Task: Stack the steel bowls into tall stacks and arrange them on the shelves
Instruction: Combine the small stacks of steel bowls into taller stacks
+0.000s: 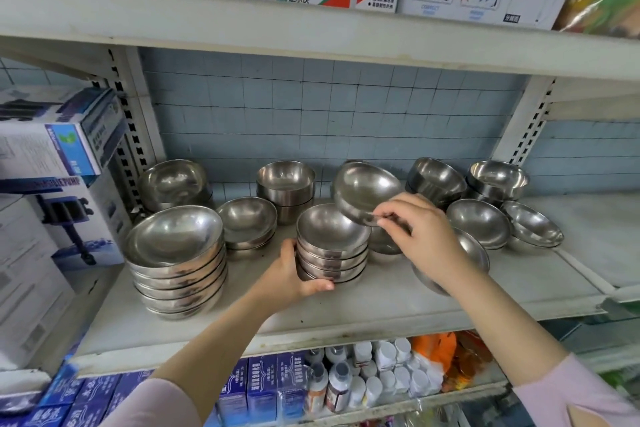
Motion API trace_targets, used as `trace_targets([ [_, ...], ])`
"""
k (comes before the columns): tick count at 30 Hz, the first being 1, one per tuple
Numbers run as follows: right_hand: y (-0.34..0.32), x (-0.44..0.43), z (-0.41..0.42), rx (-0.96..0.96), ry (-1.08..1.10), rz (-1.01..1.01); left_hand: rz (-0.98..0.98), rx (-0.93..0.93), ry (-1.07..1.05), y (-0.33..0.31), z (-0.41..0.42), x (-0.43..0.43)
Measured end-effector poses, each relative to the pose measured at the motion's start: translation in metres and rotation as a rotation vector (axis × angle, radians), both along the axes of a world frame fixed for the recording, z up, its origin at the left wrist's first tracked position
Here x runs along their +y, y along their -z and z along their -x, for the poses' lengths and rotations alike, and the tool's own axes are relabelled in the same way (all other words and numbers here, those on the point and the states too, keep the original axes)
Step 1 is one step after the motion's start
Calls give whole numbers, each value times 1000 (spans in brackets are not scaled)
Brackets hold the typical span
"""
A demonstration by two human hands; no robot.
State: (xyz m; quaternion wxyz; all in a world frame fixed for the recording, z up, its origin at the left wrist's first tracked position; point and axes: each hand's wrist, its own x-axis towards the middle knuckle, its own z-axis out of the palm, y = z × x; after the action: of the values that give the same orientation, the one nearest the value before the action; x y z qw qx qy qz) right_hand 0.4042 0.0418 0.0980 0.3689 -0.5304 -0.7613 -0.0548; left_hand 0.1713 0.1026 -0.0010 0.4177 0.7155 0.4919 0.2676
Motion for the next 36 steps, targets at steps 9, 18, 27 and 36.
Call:
trace_targets([
  [9, 23, -7, 34, -67, -97, 74, -30, -109, -8, 12, -1, -17],
  [18, 28, -11, 34, 2, -18, 61, -38, -175, -27, 10, 2, -18],
  [27, 45, -33, 26, 354, 87, 217, -14, -148, -138, 14, 28, -26],
  [36, 71, -43, 18, 484, 58, 377, -47, -38, -243, 7, 56, -55],
])
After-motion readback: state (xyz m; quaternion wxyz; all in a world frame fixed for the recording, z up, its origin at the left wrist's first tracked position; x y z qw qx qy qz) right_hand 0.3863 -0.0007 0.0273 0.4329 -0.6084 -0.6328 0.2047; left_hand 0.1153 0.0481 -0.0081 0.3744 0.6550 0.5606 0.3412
